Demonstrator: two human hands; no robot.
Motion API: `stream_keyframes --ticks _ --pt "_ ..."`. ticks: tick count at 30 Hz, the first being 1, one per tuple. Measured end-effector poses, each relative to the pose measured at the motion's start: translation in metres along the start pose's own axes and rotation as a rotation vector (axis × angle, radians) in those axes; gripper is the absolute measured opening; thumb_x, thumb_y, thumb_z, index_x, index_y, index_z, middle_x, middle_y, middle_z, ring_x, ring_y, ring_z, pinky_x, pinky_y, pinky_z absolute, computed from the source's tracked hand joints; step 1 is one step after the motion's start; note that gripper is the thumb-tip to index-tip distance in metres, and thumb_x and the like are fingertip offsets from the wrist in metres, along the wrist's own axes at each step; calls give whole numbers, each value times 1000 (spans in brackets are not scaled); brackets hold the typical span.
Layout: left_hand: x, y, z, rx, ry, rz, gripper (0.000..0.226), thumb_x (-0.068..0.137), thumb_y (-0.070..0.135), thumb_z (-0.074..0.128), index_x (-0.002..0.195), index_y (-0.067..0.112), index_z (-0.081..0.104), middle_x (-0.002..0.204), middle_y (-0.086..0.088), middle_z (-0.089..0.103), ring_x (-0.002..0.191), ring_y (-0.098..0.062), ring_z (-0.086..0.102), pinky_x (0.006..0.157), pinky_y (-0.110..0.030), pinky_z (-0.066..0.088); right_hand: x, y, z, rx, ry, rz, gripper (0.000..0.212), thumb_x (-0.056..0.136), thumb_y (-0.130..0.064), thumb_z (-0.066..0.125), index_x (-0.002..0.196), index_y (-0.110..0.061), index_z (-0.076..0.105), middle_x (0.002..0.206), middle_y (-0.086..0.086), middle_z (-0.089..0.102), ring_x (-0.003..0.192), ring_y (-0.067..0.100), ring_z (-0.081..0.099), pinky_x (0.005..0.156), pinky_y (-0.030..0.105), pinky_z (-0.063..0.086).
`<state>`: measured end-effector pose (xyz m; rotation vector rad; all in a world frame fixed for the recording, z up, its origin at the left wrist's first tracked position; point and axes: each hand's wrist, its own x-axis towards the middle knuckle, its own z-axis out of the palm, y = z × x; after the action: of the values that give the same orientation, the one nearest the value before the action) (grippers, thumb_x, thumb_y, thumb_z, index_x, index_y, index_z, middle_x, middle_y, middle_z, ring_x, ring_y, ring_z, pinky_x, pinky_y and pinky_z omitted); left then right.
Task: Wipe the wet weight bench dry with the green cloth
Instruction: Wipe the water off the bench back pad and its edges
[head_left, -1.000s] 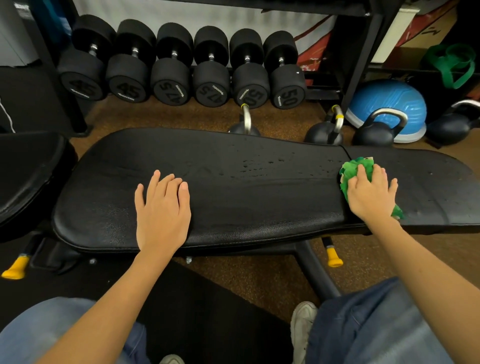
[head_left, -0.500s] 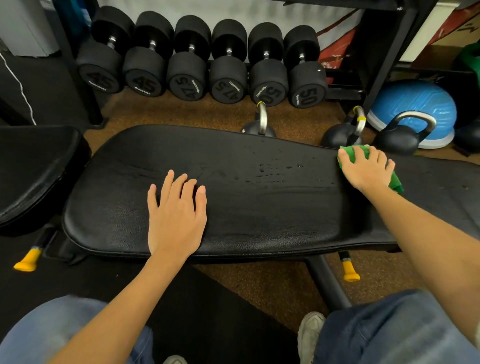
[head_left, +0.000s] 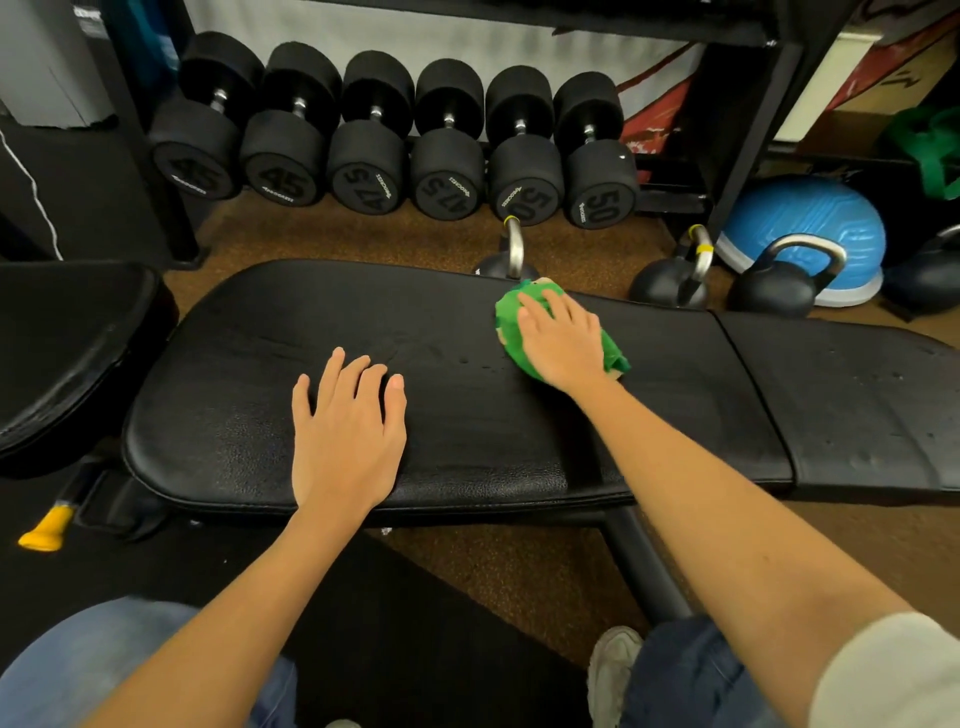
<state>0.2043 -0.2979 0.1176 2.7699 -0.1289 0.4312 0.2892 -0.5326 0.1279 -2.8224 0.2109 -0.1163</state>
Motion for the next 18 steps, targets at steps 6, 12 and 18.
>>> stream_keyframes --ticks 6,12,18 --pt "-1 0 -2 -33 -7 -16 48 102 37 25 125 13 59 137 -5 54 141 -22 30 115 -50 18 -26 13 -3 -112 25 -166 51 100 -49 30 148 -31 31 157 -4 25 140 23 24 111 42 18" --pt "0 0 -1 -45 -10 -20 47 102 39 26 124 14 60 136 -4 55 141 -21 31 114 -49 21 -39 32 -5 -90 233 34 43 91 -57 49 128 -38 57 135 8 44 116 36 37 97 43 26" --pt "0 0 -1 -47 -1 -8 56 99 43 20 124 13 60 136 -4 55 140 -21 32 113 -47 22 -45 45 -28 191 321 -142 29 95 -12 52 120 -17 65 124 9 58 104 31 48 93 26 31"
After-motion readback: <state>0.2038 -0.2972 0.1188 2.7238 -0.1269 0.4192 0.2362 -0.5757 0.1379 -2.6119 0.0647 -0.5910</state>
